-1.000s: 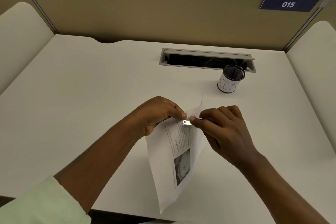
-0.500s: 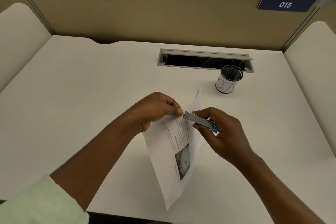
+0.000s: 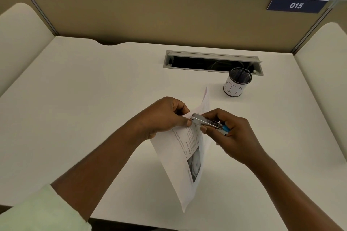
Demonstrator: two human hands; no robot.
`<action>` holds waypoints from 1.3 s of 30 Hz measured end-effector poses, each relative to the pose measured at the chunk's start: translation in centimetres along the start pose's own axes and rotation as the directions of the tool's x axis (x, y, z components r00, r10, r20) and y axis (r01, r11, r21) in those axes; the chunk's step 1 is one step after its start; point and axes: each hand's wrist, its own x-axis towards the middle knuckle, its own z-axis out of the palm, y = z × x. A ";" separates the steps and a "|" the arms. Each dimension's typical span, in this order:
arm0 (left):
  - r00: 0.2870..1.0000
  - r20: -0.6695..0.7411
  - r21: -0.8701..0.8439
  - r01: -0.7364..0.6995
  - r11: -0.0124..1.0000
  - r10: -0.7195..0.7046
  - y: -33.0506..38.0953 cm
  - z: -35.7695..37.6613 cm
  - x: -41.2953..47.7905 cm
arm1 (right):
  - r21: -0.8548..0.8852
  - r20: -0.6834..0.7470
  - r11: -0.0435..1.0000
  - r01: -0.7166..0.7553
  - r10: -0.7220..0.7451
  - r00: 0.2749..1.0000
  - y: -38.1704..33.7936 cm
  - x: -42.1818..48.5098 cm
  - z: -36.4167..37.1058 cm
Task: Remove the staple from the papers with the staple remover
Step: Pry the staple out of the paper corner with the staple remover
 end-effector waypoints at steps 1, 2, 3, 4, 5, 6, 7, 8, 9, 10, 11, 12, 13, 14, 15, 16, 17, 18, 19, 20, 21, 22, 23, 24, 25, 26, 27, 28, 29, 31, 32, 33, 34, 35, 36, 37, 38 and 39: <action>1.000 -0.009 0.008 -0.007 1.000 0.007 -0.1 0.1 0.0 | 0.019 0.010 1.000 -0.015 0.015 1.000 -0.1 0.1 -0.1; 1.000 -0.019 0.022 -0.014 1.000 0.015 -0.1 0.2 0.0 | 0.049 0.023 0.998 -0.031 0.030 0.999 -0.1 0.2 -0.3; 0.999 -0.027 0.037 -0.023 0.999 0.024 -0.2 0.3 0.0 | 0.086 0.042 0.995 -0.050 0.046 0.998 -0.1 0.3 -0.4; 0.999 -0.035 0.050 -0.033 0.998 0.035 -0.3 0.4 0.0 | 0.118 0.066 0.990 -0.072 0.064 0.996 -0.1 0.5 -0.5; 0.998 -0.040 0.063 -0.045 0.997 0.048 -0.3 0.4 0.0 | 0.143 0.091 0.985 -0.098 0.086 0.992 -0.1 0.7 -0.7; 0.997 -0.044 0.079 -0.058 0.995 0.061 -0.3 0.5 0.0 | 0.170 0.123 0.977 -0.132 0.112 0.986 0.0 0.9 -0.9; 0.996 -0.045 0.092 -0.069 0.993 0.073 -0.3 0.5 -0.1 | 0.213 0.163 0.961 -0.177 0.144 0.976 0.0 1.2 -1.1; 0.996 -0.043 0.101 -0.077 0.992 0.082 -0.3 0.5 -0.1 | 0.277 0.213 0.932 -0.234 0.178 0.961 0.1 1.4 -1.3; 0.995 -0.041 0.104 -0.085 0.991 0.089 -0.4 0.5 -0.2 | 0.351 0.270 0.888 -0.298 0.209 0.940 0.2 1.6 -1.5; 0.995 -0.040 0.107 -0.091 0.990 0.096 -0.4 0.5 -0.2 | 0.420 0.327 0.834 -0.359 0.230 0.917 0.3 1.7 -1.6; 0.994 -0.041 0.113 -0.097 0.989 0.102 -0.4 0.5 -0.2 | 0.480 0.374 0.775 -0.411 0.242 0.895 0.3 1.8 -1.7; 0.994 -0.040 0.118 -0.099 0.988 0.105 -0.5 0.5 -0.3 | 0.534 0.406 0.715 -0.451 0.250 0.879 0.4 1.9 -1.7; 0.994 -0.036 0.112 -0.098 0.989 0.102 -0.6 0.6 -0.3 | 0.581 0.423 0.658 -0.478 0.257 0.869 0.5 1.9 -1.8; 0.995 -0.030 0.097 -0.093 0.991 0.096 -0.7 0.6 -0.3 | 0.611 0.427 0.622 -0.490 0.262 0.865 0.5 2.0 -1.9; 0.996 -0.027 0.084 -0.085 0.993 0.087 -0.9 0.6 -0.4 | 0.611 0.418 0.626 -0.485 0.265 0.869 0.6 2.0 -2.0; 0.997 -0.028 0.074 -0.075 0.994 0.078 -1.0 0.6 -0.3 | 0.578 0.396 0.672 -0.463 0.265 0.879 0.6 2.0 -2.0; 0.997 -0.030 0.064 -0.066 0.996 0.068 -1.1 0.5 -0.4 | 0.515 0.368 0.743 -0.427 0.259 0.893 0.5 1.9 -2.0; 0.998 -0.032 0.048 -0.058 0.997 0.060 -1.1 0.4 -0.4 | 0.430 0.336 0.818 -0.382 0.248 0.909 0.5 1.7 -1.8; 0.998 -0.033 0.025 -0.051 0.998 0.052 -1.1 0.2 -0.4 | 0.335 0.297 0.883 -0.329 0.233 0.926 0.5 1.4 -1.6; 0.998 -0.039 0.000 -0.046 0.999 0.046 -1.1 0.1 -0.3 | 0.241 0.252 0.932 -0.271 0.209 0.945 0.5 1.1 -1.4; 0.998 -0.047 -0.020 -0.041 0.999 0.040 -1.1 0.0 -0.3 | 0.156 0.205 0.965 -0.213 0.179 0.962 0.5 0.7 -1.1; 0.998 -0.054 -0.032 -0.037 0.999 0.035 -1.1 -0.1 -0.3 | 0.087 0.161 0.983 -0.164 0.149 0.976 0.5 0.3 -0.8; 0.998 -0.060 -0.036 -0.032 0.999 0.029 -1.1 -0.1 -0.3 | 0.039 0.121 0.991 -0.127 0.122 0.985 0.4 0.0 -0.6; 0.998 -0.064 -0.041 -0.027 0.999 0.024 -1.1 -0.1 -0.2 | 0.018 0.087 0.995 -0.100 0.098 0.991 0.4 -0.3 -0.4; 0.998 -0.067 -0.049 -0.023 0.999 0.019 -1.1 -0.1 -0.2 | 0.012 0.058 0.997 -0.077 0.076 0.995 0.4 -0.4 -0.2; 0.998 -0.069 -0.060 -0.019 0.998 0.015 -1.1 0.0 -0.1 | 0.005 0.032 0.999 -0.049 0.049 0.998 0.3 -0.5 0.0; 0.998 -0.069 -0.071 -0.015 0.997 0.010 -1.1 0.0 -0.1 | -0.011 0.009 1.000 -0.020 0.020 1.000 0.3 -0.6 0.1; 0.998 -0.065 -0.082 -0.011 0.997 0.005 -1.0 0.0 -0.1 | -0.028 -0.007 1.000 0.004 -0.004 1.000 0.3 -0.6 0.3; 0.998 -0.059 -0.096 -0.007 0.995 0.002 -1.0 -0.1 -0.1 | -0.038 -0.016 0.999 0.021 -0.021 1.000 0.3 -0.7 0.4; 0.999 -0.041 -0.131 -0.006 0.991 0.001 -0.9 0.0 0.0 | -0.042 -0.029 0.998 0.053 -0.054 0.998 0.3 -0.7 0.6; 0.999 -0.037 -0.142 -0.008 0.990 0.003 -0.8 0.0 0.0 | -0.051 -0.040 0.996 0.073 -0.075 0.996 0.4 -0.6 0.7; 0.999 -0.039 -0.144 -0.011 0.990 0.005 -0.8 0.1 0.0 | -0.067 -0.052 0.993 0.092 -0.096 0.994 0.4 -0.6 0.8; 0.999 -0.041 -0.139 -0.014 0.990 0.009 -0.7 0.1 0.0 | -0.084 -0.062 0.991 0.108 -0.113 0.992 0.4 -0.6 0.8; 0.999 -0.043 -0.134 -0.017 0.991 0.011 -0.7 0.1 0.0 | -0.097 -0.068 0.988 0.123 -0.130 0.989 0.3 -0.6 0.9; 0.999 -0.045 -0.134 -0.018 0.991 0.012 -0.7 0.1 0.0 | -0.110 -0.073 0.984 0.140 -0.148 0.986 0.4 -0.5 0.9; 0.999 -0.045 -0.139 -0.017 0.990 0.011 -0.6 0.1 0.1 | -0.123 -0.077 0.979 0.164 -0.174 0.982 0.4 -0.5 0.9; 0.999 -0.042 -0.148 -0.014 0.989 0.008 -0.7 0.1 0.1 | -0.146 -0.083 0.970 0.195 -0.209 0.974 0.4 -0.4 0.9; 0.999 -0.039 -0.156 -0.010 0.988 0.004 -0.7 0.1 0.1 | -0.192 -0.088 0.953 0.235 -0.256 0.963 0.5 -0.4 0.9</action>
